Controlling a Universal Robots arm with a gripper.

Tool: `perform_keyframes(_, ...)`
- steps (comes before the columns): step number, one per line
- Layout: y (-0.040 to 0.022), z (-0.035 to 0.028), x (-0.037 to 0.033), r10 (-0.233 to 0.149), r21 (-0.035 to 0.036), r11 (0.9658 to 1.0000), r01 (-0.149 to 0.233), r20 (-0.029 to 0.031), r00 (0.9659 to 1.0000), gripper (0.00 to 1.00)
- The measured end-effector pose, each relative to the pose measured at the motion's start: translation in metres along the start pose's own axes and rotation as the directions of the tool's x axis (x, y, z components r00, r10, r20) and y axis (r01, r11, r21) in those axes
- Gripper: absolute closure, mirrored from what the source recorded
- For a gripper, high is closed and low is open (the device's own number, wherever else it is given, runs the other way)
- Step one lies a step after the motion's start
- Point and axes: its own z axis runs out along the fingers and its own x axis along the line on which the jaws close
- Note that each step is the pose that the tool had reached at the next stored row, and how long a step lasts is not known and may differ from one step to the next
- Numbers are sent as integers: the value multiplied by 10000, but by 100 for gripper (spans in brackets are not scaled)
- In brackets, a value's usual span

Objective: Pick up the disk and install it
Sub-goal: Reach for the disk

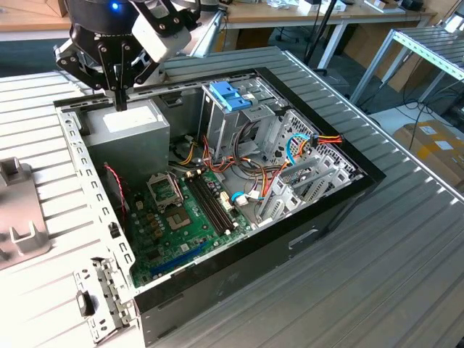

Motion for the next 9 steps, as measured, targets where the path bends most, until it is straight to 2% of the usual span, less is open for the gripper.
perform_keyframes(9,-4,-2,47,0,1,10000,0,0,10000,89)
